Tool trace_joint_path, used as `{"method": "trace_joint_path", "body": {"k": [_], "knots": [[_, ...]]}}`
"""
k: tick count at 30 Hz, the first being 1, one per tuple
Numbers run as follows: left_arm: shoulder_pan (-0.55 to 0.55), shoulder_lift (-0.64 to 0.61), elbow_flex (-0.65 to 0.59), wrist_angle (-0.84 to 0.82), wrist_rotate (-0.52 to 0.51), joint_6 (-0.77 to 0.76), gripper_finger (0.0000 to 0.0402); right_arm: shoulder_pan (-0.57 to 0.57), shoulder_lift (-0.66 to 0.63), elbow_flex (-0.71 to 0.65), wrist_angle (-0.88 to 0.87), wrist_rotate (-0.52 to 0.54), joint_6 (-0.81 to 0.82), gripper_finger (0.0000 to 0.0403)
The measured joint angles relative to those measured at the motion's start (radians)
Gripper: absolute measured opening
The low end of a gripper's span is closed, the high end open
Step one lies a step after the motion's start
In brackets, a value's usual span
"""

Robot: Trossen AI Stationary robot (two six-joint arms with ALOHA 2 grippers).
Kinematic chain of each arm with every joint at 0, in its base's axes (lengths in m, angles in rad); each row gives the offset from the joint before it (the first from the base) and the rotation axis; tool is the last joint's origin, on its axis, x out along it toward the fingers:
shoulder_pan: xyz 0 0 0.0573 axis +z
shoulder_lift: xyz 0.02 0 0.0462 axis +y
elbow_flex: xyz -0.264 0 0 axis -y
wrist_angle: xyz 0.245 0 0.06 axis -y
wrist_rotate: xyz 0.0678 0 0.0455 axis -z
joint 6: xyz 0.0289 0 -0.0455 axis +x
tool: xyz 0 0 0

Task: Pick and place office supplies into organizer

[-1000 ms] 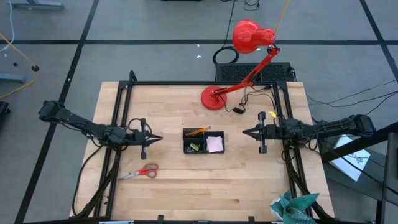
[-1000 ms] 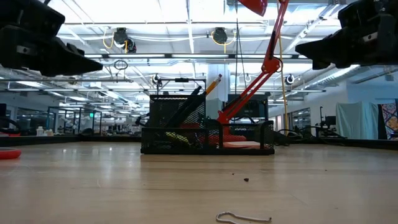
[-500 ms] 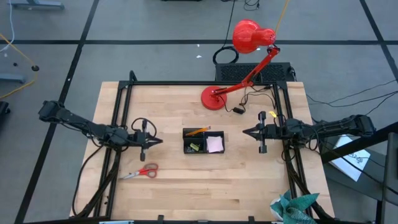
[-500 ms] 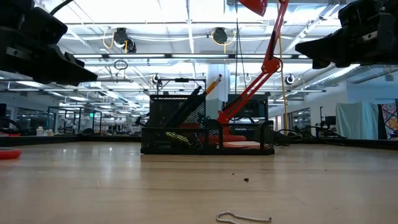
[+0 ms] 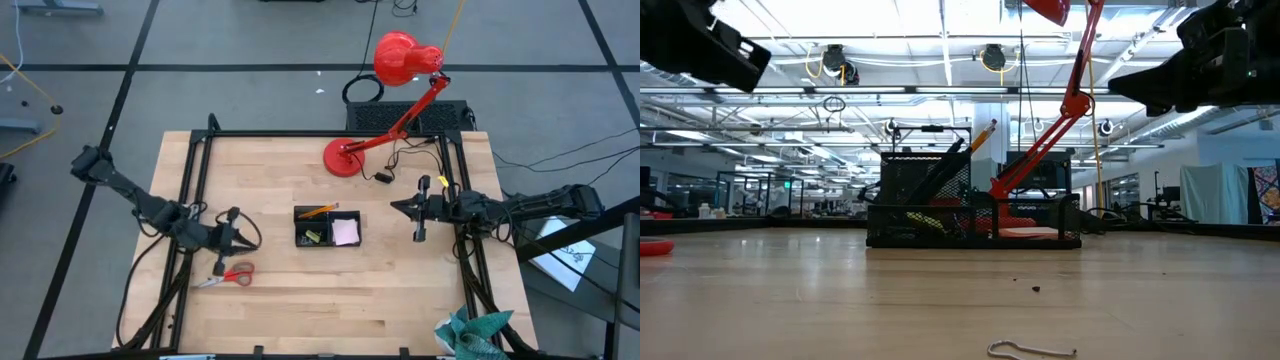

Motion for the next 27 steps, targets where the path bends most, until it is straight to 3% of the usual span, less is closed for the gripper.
{"method": "trace_joint_path", "body": {"k": [6,14,18,21,27], "knots": [[-0.078,0.181,0.160,-0.252,-0.058,-0.186,0.0026,0.000,0.000,0.000,-0.004,0.000,0.022,0.0002],[-0.151,0.404,0.198,-0.426,0.126,-0.469,0.0026,0.000,0.000,0.000,-0.006,0.000,0.021,0.0002],[-0.168,0.470,0.198,-0.430,0.142,-0.543,0.0031,0.000,0.000,0.000,0.001,0.000,0.020,0.0002],[-0.168,0.500,0.198,-0.390,0.145,-0.557,0.0054,0.000,0.000,0.000,0.003,0.000,0.016,0.0002],[-0.168,0.547,0.198,-0.325,0.179,-0.553,0.0144,0.000,0.000,0.000,0.008,0.002,0.010,0.0002]]}}
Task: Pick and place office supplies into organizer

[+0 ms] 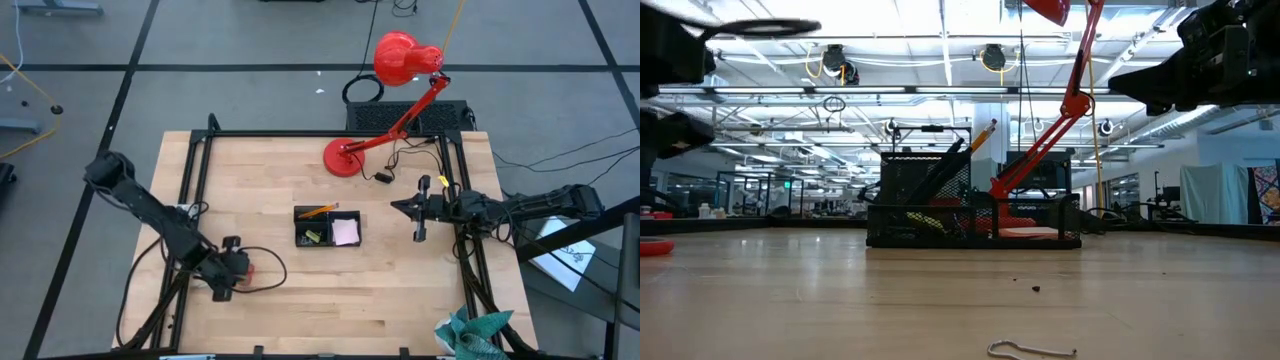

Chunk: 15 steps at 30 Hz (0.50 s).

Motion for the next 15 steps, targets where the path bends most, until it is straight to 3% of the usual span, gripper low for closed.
{"method": "trace_joint_path", "body": {"k": [7,15], "knots": [[0.000,0.088,0.000,-0.031,0.008,-0.007,0.0210,0.000,0.000,0.000,0.000,0.001,0.009,0.0002],[0.001,0.168,0.005,0.007,0.008,-0.007,0.0203,0.000,0.000,0.000,0.000,0.001,0.015,0.0002]]}}
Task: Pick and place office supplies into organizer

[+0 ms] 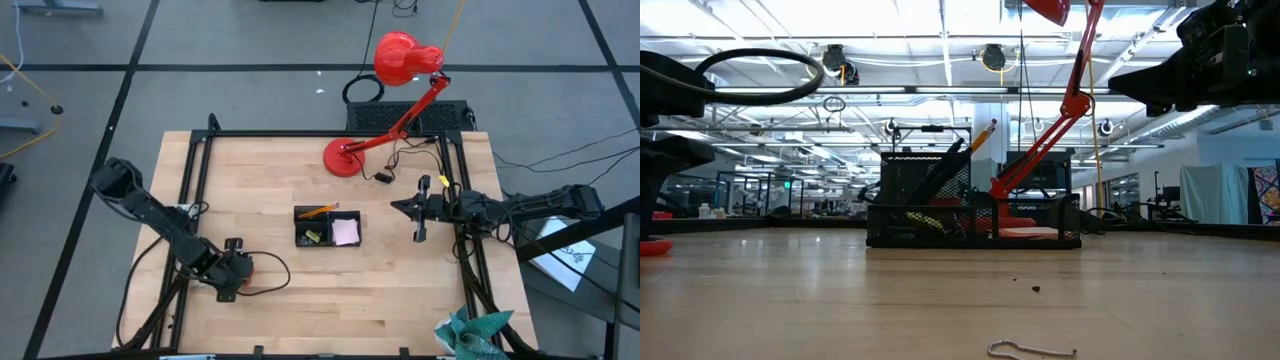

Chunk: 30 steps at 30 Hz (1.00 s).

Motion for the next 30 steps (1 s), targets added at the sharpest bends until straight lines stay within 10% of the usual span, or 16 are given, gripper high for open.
{"method": "trace_joint_path", "body": {"k": [15,30], "knots": [[0.027,0.004,-0.004,0.032,0.016,0.091,0.0041,0.000,0.000,0.000,0.000,0.000,0.000,0.0002],[0.061,-0.224,-0.009,0.232,-0.148,0.482,0.0032,0.000,0.000,0.000,0.000,0.001,-0.003,0.0002]]}}
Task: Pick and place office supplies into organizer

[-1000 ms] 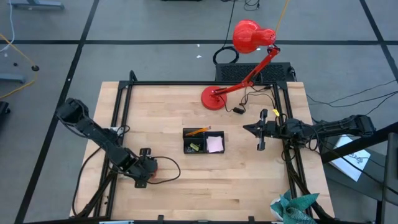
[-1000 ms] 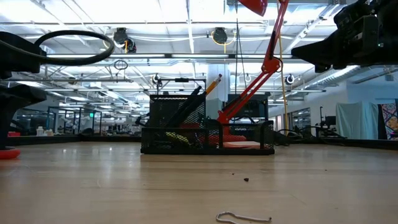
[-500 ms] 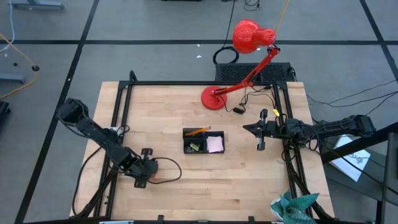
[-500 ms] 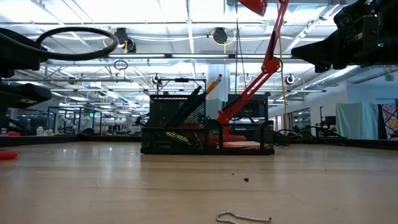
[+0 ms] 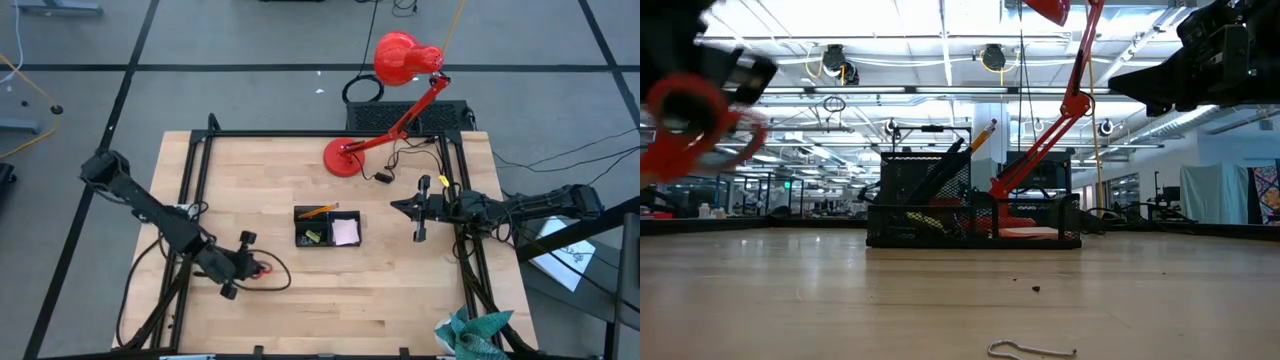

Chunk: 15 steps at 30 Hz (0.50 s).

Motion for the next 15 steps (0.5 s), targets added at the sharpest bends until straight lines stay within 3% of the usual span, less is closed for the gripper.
{"method": "trace_joint_path", "body": {"k": [6,11,15], "knots": [[0.076,-0.128,0.001,0.229,-0.031,0.304,0.0042,0.000,0.000,0.000,0.000,0.000,0.000,0.0002],[0.182,-0.188,0.002,0.445,0.116,0.518,0.0041,0.000,0.000,0.000,0.000,0.000,-0.005,0.0002],[0.298,-0.194,0.002,0.518,0.230,0.592,0.0034,0.000,0.000,0.000,0.001,0.000,-0.008,0.0002]]}}
